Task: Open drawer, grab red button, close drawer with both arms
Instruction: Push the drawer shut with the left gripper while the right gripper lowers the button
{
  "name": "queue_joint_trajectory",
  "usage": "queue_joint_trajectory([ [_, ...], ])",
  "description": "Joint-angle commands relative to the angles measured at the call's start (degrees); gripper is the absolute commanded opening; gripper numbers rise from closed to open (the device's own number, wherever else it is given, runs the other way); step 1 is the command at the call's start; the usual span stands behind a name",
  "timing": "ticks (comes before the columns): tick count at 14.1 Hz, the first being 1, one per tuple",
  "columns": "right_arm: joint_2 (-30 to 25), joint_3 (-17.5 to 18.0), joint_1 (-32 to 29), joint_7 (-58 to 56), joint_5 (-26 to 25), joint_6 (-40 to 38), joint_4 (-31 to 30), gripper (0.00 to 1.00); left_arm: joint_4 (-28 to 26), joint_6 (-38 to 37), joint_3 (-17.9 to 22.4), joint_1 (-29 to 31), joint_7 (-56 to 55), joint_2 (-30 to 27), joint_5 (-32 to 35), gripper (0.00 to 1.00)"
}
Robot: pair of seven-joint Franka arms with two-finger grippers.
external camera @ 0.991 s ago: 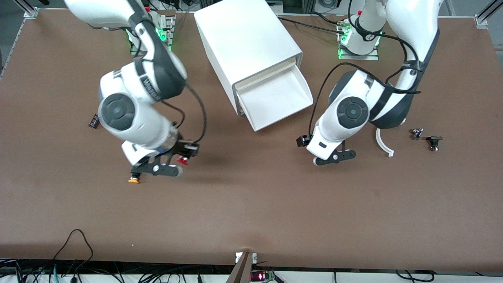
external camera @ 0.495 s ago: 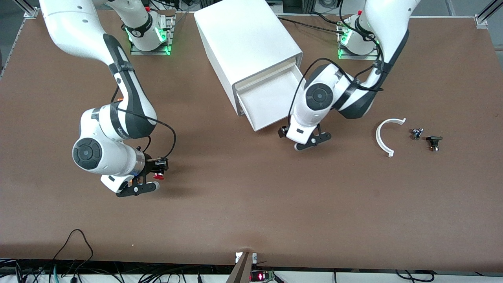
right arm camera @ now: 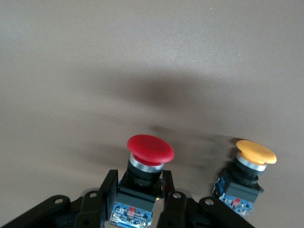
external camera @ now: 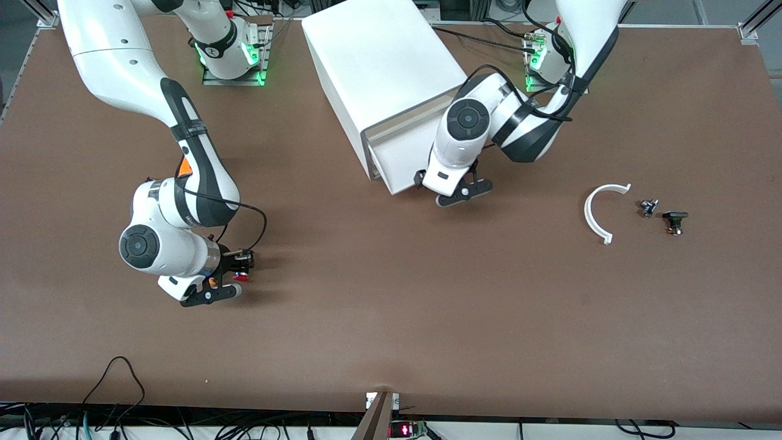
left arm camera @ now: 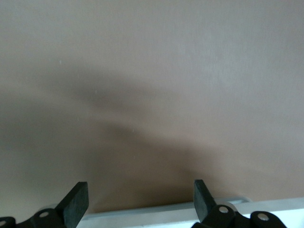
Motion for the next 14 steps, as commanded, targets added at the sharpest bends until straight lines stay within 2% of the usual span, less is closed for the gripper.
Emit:
queue_joint_trajectory([
  [1,0.9,0.8,-1.6,-2.7,-0.2,2.9,-0.9,0.0,-3.0,-0.7,-2.7,0.9,-1.0,-1.9,0.3,0.98],
  [5,2.7,0.8,-3.0,-4.4,-0.1,3.8,-0.9,0.0,-3.3,-2.7,-5.0,1.3,-1.0,-2.0,-1.2,0.98],
  [6,2.7,0.8,-2.9,-4.0,-0.1,3.8,-0.8,0.05,-3.3,-3.5,-5.6,2.1,-1.0,-2.6,-1.3,0.98],
  [8,2.7,0.8,-2.8,-3.5,0.0,3.6,-0.6,0.6,-3.3,-5.3,-7.7,3.8,-1.0,-2.7,-2.6,0.98],
  [9,2.4,0.8,-2.8,-3.7,-0.1,3.3,-0.5,1.0,-3.3,-5.3,-9.1,5.1,-1.0,-2.7,-4.3,0.98],
  [10,2.0,0.8,-2.8,-3.8,0.0,3.1,-0.5,1.0,-3.3,-5.2,-9.7,5.7,-1.0,-2.6,-5.2,0.98],
  [14,-5.4,-0.5,-4.2,-4.2,-0.2,-1.8,-0.4,1.0,-3.3,-5.1,-10.0,5.1,-1.0,-2.2,-6.9,0.98],
])
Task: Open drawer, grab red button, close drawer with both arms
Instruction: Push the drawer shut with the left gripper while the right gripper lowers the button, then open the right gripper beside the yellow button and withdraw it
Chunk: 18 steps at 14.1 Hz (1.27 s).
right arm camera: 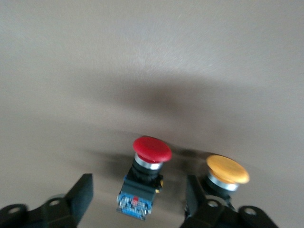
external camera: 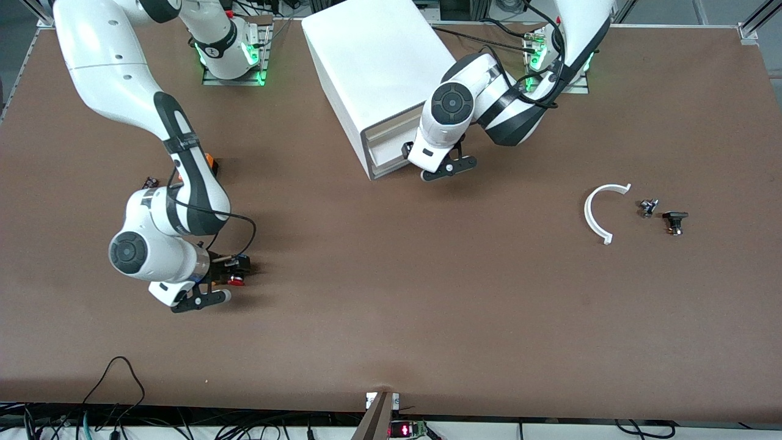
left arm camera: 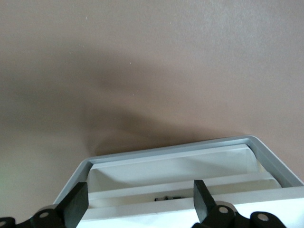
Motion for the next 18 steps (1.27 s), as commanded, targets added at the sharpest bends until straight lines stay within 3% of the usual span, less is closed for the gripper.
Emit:
queue_joint_trajectory([
  [1,-7.5,-1.0,-1.4,-0.5,-0.3,-4.7,-1.5,1.0,-1.4,-0.4,-0.9,0.3,-0.1,-1.1,-1.9,0.98],
  [4,-13.6,-3.2,-1.4,-0.2,-0.8,-11.0,-2.5,1.0,-1.4,-0.3,-0.9,0.3,-0.1,-0.8,-1.9,0.98],
  [9,-31.5,-4.6,-1.4,2.4,-3.3,-15.1,-14.2,1.0,-1.4,-0.3,-1.8,0.7,-0.2,-0.8,-4.8,0.98],
  [14,-41.6,-5.1,-1.4,5.2,-6.1,-25.9,-13.1,1.0,-1.3,-0.9,-1.7,1.0,0.5,-1.2,-5.3,0.98],
  [18,-43.4,-4.8,-1.3,6.1,-6.0,-29.9,-7.2,1.0,1.6,-3.4,-1.7,4.1,2.0,-2.9,-4.5,0.99],
])
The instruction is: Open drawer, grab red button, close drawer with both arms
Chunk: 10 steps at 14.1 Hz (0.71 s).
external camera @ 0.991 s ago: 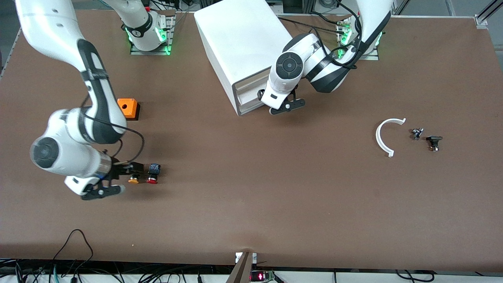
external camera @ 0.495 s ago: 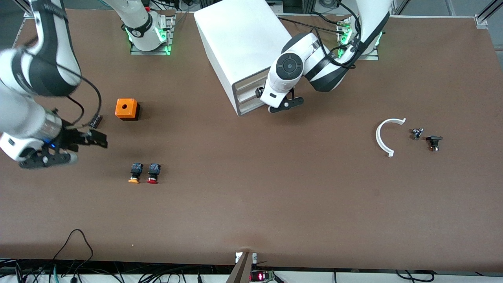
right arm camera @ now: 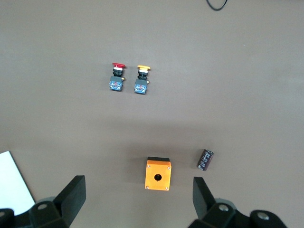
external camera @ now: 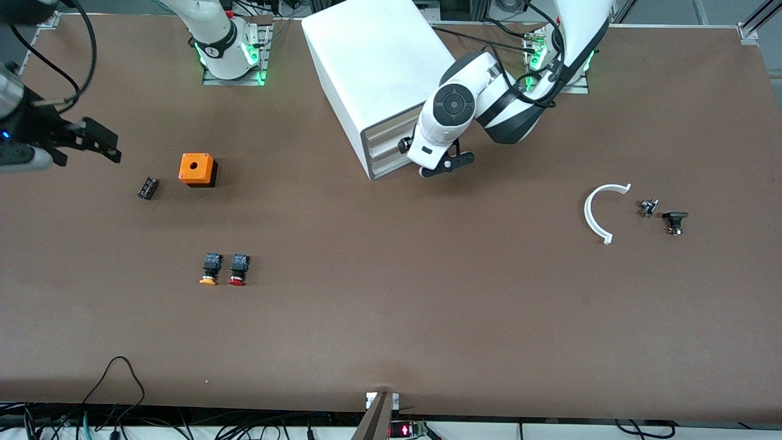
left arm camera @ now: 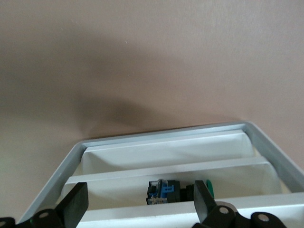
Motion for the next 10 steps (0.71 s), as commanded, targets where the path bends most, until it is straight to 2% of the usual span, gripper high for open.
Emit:
queue_joint_trajectory([
  [1,-0.1,0.3,-0.1,1.0,-0.1,-2.3,5.1,1.0,3.3,-4.8,-0.6,3.5,3.6,-3.4,-1.0,0.99],
  [3,0.2,0.0,-0.1,0.9,-0.1,-4.7,8.0,1.0,7.9,-10.2,-0.6,6.9,9.6,-4.6,-0.3,0.99],
  [7,1.8,0.0,0.0,1.1,-0.5,-8.0,8.1,1.0,16.8,-21.9,-0.5,12.8,23.9,-6.3,4.7,0.99],
  [10,2.1,0.0,-0.1,0.9,-0.8,-8.3,8.1,1.0,18.9,-25.1,5.0,14.0,41.6,-10.7,5.1,0.99],
])
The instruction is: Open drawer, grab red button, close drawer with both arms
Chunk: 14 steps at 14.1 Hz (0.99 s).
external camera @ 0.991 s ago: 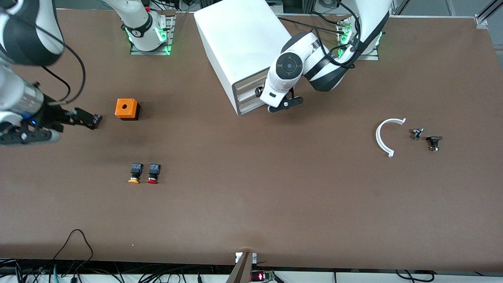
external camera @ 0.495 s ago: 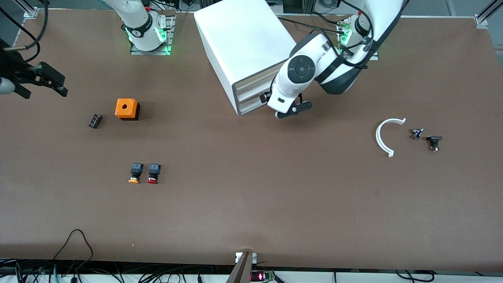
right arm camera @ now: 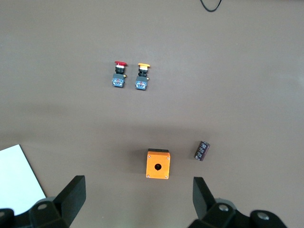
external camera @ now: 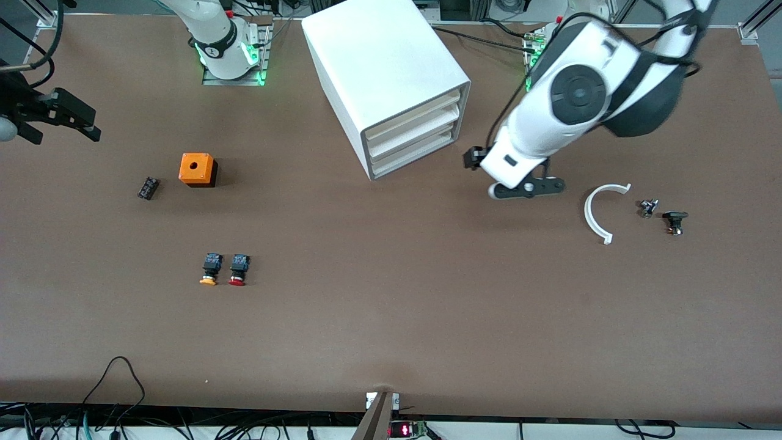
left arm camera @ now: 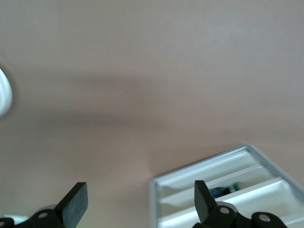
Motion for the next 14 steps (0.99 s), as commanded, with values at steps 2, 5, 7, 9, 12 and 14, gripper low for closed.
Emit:
queue_joint_trajectory([
  [2,1.6,0.1,-0.2,0.5,-0.6,-1.7,2.3,1.0,3.3,-4.8,6.8,1.8,16.4,-4.1,0.6,0.99],
  [5,1.7,0.3,0.0,0.7,-0.9,-1.7,2.8,1.0,0.1,-4.8,19.7,-4.6,27.9,-9.5,-0.1,0.99],
  [7,2.0,0.3,-0.1,0.6,-0.8,-1.7,3.6,1.0,-1.7,-4.6,31.0,-11.2,35.6,-12.5,-0.1,0.99],
  [9,2.4,0.3,0.1,0.7,-0.8,-1.7,3.9,1.0,-2.3,-4.4,35.0,-12.5,39.4,-13.7,-0.1,0.99],
  [12,2.4,0.3,0.1,0.7,-0.8,-1.6,3.9,1.0,-8.5,0.2,37.2,-12.2,39.6,-18.7,-0.6,0.99],
  [14,2.4,0.3,0.2,0.8,-0.8,-1.6,3.9,1.0,-8.8,1.1,36.8,-11.8,39.0,-19.1,-0.8,1.0],
])
